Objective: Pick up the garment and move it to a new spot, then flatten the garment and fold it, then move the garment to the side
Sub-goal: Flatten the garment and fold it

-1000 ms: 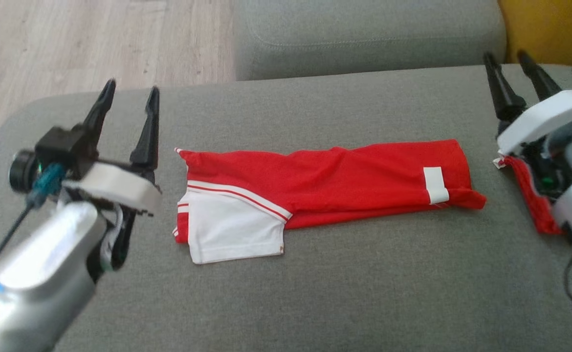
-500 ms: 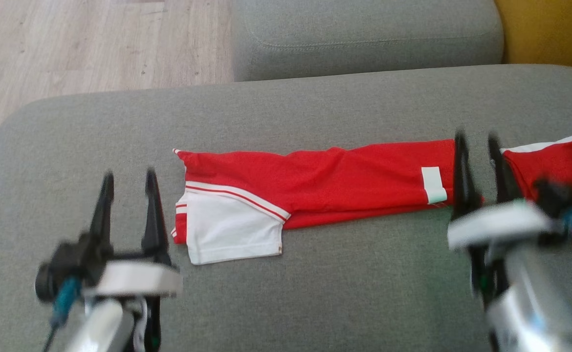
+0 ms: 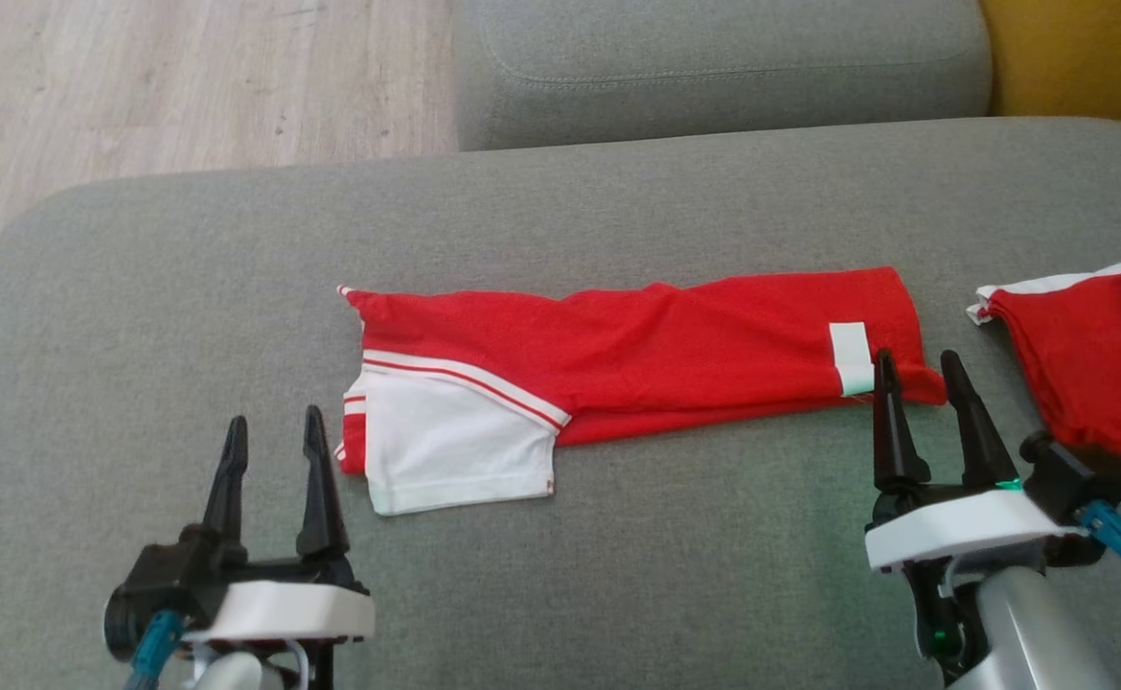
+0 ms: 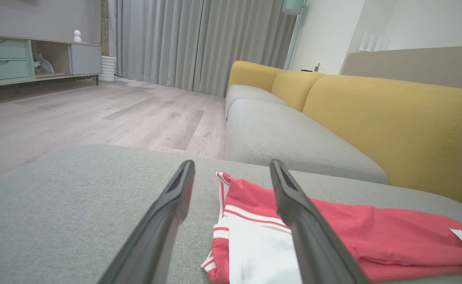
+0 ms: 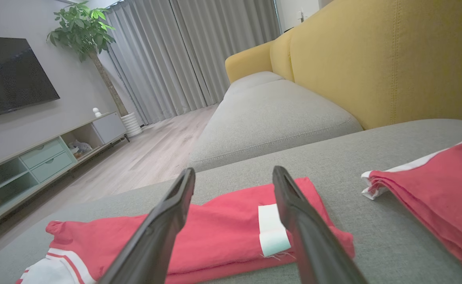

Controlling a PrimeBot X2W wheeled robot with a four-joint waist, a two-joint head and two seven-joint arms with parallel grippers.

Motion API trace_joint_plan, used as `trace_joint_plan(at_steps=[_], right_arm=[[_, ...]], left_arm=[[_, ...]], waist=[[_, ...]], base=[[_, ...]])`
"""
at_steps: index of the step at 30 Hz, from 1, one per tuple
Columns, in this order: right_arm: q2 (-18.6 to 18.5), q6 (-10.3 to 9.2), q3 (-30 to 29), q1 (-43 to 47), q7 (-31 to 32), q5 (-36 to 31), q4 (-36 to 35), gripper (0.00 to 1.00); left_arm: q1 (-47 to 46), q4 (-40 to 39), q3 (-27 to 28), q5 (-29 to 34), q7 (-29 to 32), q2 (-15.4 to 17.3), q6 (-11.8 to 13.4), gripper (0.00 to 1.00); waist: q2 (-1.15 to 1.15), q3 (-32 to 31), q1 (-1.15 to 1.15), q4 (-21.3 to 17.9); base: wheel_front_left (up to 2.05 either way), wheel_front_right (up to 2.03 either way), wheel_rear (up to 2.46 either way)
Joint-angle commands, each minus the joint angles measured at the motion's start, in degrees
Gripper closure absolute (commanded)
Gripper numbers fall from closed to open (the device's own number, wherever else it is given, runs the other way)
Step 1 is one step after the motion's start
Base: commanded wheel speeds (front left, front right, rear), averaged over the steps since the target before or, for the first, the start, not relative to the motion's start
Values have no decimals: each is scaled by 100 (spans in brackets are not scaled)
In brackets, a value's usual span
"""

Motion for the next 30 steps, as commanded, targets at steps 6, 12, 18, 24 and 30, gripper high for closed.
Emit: trace_joint_plan(at_steps=[6,12,18,24,30], right_arm=[[-7,-4,31,-423,-26,-319,203,0],[-7,-4,-458,-1125,287,-672,984,0],[-6,-4,-1510,-1831,278,-1200,2052,0],[-6,-4,-2208,-2150,310,-1661,3011,0],[-6,-4,-2254,-2339,202,-1773,3640,0]], left_arm=[[-403,57,390,339,-30,-218,-357,0],[-618,149,493,567,-30,-319,-552,0],[-808,270,477,725,-30,-407,-713,0],[-975,317,451,620,-30,-469,-795,0],[-1046,290,452,614,-30,-482,-791,0]], waist=[[0,230,0,132],[0,630,0,274],[0,895,0,453],[0,983,0,566],[0,1043,0,546]], base=[[0,0,0],[0,0,0],[0,0,0],[0,0,0],[0,0,0]])
